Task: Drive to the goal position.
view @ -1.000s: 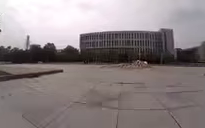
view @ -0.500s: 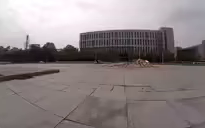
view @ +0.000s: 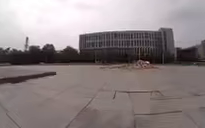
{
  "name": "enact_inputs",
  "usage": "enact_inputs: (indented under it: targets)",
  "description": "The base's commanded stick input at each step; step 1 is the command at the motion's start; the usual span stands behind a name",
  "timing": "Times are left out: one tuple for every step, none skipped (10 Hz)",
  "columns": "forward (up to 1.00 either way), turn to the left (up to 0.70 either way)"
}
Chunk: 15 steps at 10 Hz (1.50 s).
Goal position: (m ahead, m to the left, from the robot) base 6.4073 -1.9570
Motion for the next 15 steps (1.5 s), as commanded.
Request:
enact_inputs:
  targets:
    - [1.00, 0.00]
    - [1.00, 0.00]
    - [1.00, -0.04]
    - [1.00, -0.15]
    - [1.00, -0.17]
    - [1.00, -0.01]
    - [1.00, -0.09]
    - [1.00, -0.31]
    - [1.00, -0.26]
    - [1.00, -0.02]
    - [1.00, -0.11]
    - [1.00, -0.32]
    - [1.00, -0.27]
    - [1.00, -0.16]
    - [1.00, -0.07]
